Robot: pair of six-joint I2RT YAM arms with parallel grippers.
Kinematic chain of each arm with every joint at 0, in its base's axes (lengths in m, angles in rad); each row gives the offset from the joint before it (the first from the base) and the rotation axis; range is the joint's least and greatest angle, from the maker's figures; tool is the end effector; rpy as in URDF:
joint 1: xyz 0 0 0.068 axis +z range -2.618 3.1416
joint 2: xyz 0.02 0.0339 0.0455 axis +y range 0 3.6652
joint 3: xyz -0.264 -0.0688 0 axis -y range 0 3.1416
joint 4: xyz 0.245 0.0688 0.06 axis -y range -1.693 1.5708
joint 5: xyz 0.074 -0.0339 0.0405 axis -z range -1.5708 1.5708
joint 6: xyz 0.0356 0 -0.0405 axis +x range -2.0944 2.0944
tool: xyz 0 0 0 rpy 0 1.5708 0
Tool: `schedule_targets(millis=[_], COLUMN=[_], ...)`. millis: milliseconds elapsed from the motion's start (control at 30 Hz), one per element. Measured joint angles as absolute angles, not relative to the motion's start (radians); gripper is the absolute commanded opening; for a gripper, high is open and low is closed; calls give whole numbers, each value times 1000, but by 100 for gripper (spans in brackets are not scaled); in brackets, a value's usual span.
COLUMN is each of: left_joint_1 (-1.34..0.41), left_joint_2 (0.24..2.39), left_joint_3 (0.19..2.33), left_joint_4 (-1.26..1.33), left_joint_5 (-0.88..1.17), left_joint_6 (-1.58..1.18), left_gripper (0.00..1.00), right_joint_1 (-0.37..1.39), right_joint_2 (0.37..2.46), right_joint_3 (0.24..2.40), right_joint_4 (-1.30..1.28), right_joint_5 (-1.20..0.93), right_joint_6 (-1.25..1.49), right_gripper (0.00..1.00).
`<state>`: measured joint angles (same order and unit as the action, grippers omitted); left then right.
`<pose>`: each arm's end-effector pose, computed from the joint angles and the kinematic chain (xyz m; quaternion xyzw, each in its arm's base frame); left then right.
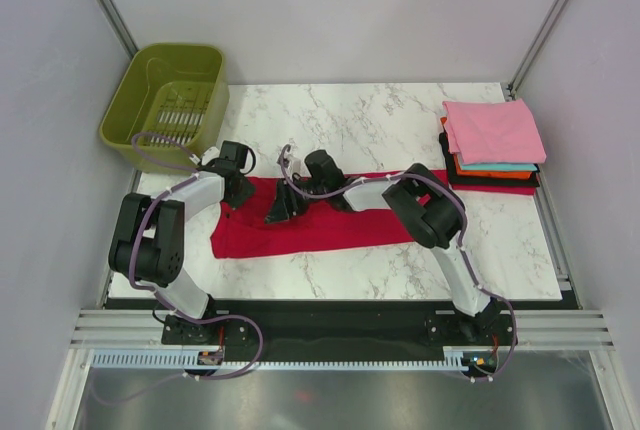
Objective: Fold and stack the t-shirts
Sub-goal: Fold the tshirt
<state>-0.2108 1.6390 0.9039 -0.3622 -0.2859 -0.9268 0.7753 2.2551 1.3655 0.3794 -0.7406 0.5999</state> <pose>0.3045 -0.0549 0.1608 -0.3684 0.8895 -0.0084 0.2702 0.3226 0.3498 0.1166 -0.2528 0.7851 0.5405 0.1662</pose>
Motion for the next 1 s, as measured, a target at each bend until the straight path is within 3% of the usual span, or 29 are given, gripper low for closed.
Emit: schedule_targets(millis=[600,767,1000], left_joint_1=[-211,-217,-251], left_joint_2=[1636,1623,1564], left_joint_3=[904,896,886], left_joint_4=[-369,-379,-402], left_joint_5=[-287,-293,-331], left_joint_6=[-926,-926,-920], left_gripper=[43,43,46], right_joint_1=[875,872,870], right_joint_2=[2057,2026,1935], right_joint_3=[1158,1134,1070], right_joint_4=[279,317,318], right_joint_5=[-760,-691,-488], right_joint_6=[482,494,506], right_gripper=[66,62,48])
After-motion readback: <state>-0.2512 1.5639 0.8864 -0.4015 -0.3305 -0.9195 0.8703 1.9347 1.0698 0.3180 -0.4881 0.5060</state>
